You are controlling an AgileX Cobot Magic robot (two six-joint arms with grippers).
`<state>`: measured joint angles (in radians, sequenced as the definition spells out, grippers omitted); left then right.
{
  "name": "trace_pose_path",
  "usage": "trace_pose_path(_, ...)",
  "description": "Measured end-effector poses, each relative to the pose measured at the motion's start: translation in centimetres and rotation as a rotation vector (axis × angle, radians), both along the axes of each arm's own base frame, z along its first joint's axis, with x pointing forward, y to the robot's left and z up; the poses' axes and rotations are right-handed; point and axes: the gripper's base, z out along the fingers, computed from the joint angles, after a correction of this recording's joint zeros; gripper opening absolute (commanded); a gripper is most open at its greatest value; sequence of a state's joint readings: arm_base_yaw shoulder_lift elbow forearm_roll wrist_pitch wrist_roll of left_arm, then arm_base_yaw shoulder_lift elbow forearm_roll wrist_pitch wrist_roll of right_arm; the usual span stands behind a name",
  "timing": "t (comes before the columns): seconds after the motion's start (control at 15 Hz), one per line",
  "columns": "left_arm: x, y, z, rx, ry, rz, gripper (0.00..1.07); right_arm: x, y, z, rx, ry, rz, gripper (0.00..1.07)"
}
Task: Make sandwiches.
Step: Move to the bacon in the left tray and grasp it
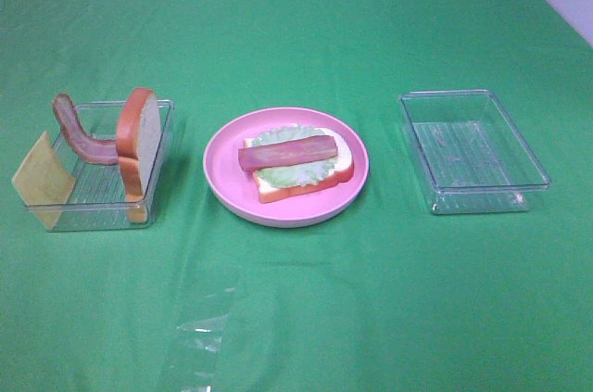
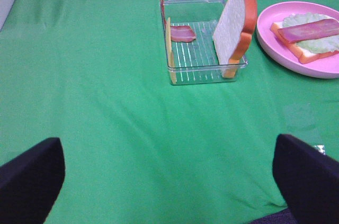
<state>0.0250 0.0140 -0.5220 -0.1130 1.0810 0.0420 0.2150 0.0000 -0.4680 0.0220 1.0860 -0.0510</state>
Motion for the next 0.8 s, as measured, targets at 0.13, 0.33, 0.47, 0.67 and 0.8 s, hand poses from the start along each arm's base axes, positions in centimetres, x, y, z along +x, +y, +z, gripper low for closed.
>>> trace_pose_path(0.13, 0.0, 0.0, 0.0, 0.0, 0.0, 0.0, 1.0, -0.02, 0.05, -0.48, -0.012, 0.025, 0.012, 0.99)
trace_pose_path(0.33, 0.0, 0.0, 0.0, 0.0, 0.0, 0.0, 1.0, -0.03, 0.08, -0.48, -0.01, 0.025, 0.015, 0.99)
trace_pose_path(0.47, 0.0, 0.0, 0.0, 0.0, 0.0, 0.0, 1.0, -0.03, 0.11, -0.48, -0.008, 0.025, 0.007, 0.99)
trace_pose_path(0.67, 0.0, 0.0, 0.0, 0.0, 0.0, 0.0, 1.0, -0.03, 0.23, -0.48, -0.001, 0.027, -0.075, 0.99)
trace_pose_path(0.8, 0.0, 0.0, 0.0, 0.0, 0.0, 0.0, 1.0, -0.02, 0.29, -0.48, 0.002, 0.027, -0.119, 0.99)
